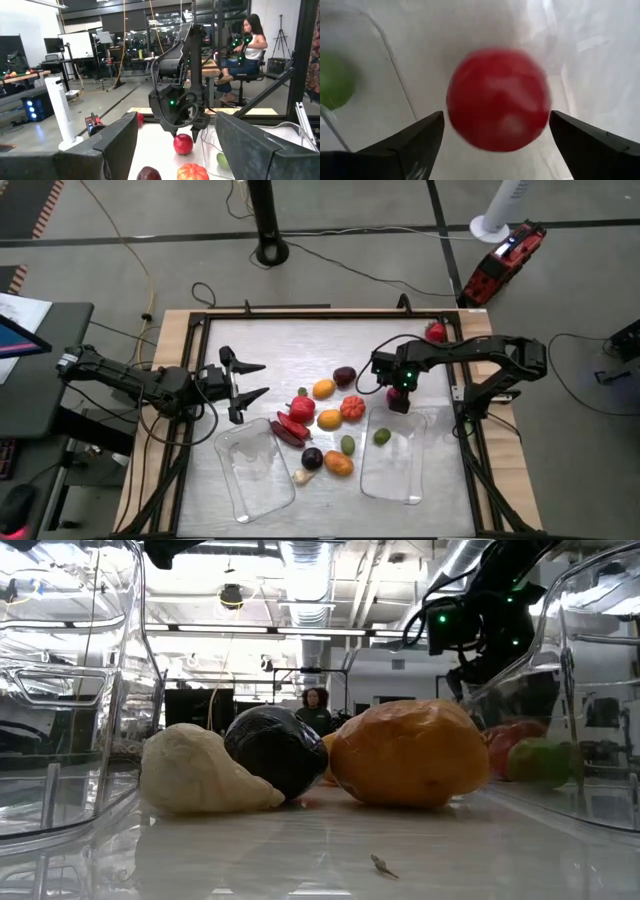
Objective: Sort produce into baskets
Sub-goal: Put the bottom tomato into the right transparent bin
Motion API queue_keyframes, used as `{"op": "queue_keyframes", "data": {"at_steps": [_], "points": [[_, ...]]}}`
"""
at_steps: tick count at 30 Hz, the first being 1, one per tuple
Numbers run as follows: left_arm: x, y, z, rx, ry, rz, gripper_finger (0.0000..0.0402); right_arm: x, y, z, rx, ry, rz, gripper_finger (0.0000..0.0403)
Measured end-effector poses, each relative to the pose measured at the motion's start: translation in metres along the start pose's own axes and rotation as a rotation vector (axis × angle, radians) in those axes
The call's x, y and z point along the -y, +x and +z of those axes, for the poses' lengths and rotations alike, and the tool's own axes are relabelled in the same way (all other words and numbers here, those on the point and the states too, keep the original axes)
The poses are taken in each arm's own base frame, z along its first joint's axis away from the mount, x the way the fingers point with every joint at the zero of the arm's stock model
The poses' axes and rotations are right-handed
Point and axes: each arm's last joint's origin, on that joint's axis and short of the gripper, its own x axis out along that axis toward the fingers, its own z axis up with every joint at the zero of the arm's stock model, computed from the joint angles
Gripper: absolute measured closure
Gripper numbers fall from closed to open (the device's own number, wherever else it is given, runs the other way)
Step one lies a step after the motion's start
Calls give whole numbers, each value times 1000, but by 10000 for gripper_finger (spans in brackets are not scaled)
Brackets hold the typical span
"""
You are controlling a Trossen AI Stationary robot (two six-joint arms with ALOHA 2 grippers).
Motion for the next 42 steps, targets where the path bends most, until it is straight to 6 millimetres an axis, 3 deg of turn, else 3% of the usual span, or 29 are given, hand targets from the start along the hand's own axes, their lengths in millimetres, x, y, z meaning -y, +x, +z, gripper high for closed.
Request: {"op": "queue_keyframes", "data": {"at_steps": [9,14,18,22,26,30,37,42], "points": [[0,0,0,0,-1,0,150,1,4,5,56,-18,-7,99],[0,0,0,0,-1,0,150,3,0,4,43,-9,-14,104],[0,0,0,0,-1,1,150,3,-21,6,44,-10,-43,104],[0,0,0,3,-3,1,150,-3,-59,5,126,-10,-51,104],[0,0,0,4,-4,2,150,-19,-95,-6,261,-12,-3,102],[0,0,0,3,-4,2,150,-44,-112,-25,328,-46,78,101],[0,0,0,3,-18,3,150,-95,-114,-51,307,-70,189,100],[0,0,1,5,-30,4,150,-118,-107,-59,314,-69,133,75]]}}
